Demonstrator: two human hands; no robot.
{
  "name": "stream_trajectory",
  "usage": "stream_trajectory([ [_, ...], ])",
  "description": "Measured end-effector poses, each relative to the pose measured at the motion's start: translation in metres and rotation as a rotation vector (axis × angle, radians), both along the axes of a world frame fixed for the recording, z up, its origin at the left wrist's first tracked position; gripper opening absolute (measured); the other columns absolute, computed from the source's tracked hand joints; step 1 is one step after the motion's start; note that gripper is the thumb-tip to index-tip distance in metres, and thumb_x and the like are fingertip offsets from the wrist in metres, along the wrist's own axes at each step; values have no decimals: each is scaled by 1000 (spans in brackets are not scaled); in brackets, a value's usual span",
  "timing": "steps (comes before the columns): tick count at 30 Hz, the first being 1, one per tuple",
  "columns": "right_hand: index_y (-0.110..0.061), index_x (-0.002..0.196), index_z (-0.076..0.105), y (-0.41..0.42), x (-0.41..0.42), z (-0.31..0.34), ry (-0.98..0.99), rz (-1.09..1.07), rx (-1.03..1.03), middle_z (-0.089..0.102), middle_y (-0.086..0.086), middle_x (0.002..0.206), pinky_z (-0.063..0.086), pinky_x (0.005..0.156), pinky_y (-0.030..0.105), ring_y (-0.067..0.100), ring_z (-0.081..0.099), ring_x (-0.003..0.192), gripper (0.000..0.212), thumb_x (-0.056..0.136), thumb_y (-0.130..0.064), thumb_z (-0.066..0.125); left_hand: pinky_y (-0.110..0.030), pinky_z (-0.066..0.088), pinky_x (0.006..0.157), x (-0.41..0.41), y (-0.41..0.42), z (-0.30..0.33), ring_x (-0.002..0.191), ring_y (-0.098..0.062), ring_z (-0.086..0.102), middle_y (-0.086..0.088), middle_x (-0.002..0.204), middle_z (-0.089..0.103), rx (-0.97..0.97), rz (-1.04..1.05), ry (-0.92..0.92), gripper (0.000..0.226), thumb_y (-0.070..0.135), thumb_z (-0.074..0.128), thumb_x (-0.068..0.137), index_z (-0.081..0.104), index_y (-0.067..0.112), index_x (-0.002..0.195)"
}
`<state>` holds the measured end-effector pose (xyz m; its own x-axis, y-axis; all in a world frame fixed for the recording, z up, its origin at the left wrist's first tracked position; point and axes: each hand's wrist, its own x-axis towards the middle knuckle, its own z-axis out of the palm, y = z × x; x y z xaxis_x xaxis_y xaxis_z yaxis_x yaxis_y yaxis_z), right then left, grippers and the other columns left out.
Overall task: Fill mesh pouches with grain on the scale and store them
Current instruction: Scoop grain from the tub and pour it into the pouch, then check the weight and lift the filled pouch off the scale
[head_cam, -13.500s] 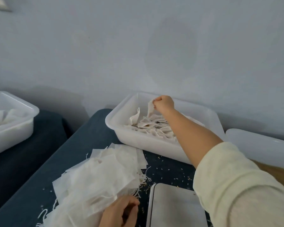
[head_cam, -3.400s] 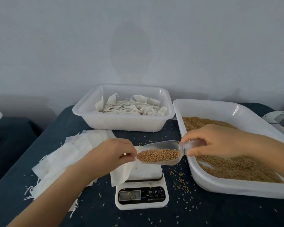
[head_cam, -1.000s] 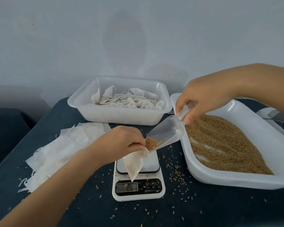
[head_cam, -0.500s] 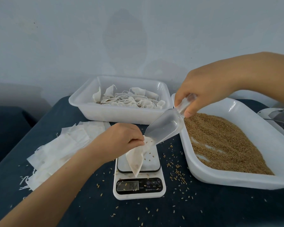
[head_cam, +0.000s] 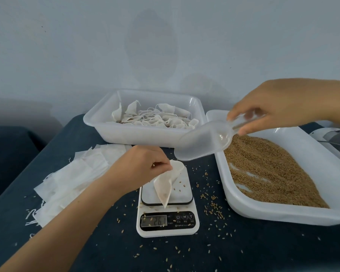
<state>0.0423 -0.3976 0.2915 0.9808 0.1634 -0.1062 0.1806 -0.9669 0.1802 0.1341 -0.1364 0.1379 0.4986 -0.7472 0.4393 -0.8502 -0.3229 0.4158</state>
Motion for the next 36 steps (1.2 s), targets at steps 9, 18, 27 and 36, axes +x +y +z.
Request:
stream_trajectory([
  [9,-38,98,58,-114,-45,-88,-134,-524,412,61,-13,97,40,66,25,3,59,80,28,76,-54,61,-16,43,66,8,24,-3,71,-3,52,17,72,54,291,137,20,48,75,50,63,62,29,75],
  [18,-25,91,58,-139,-55,-175,114,-760,310,61,-6,95,45,75,26,9,57,86,13,88,-37,63,-20,43,66,6,13,-2,69,-6,53,10,72,58,297,160,-15,23,31,56,88,63,17,71],
  [27,-19,128,53,-104,-48,-143,-20,-652,352,57,-3,127,43,93,23,10,56,107,48,86,-39,65,-21,46,69,13,6,21,73,-8,56,9,73,63,103,111,75,13,16,60,84,65,16,71],
  [36,-32,150,9,65,43,-99,128,19,482,41,-7,142,40,80,17,2,50,108,105,72,-44,78,-29,51,83,35,-6,24,87,-19,63,-1,97,69,-30,26,439,23,4,66,84,67,28,82],
])
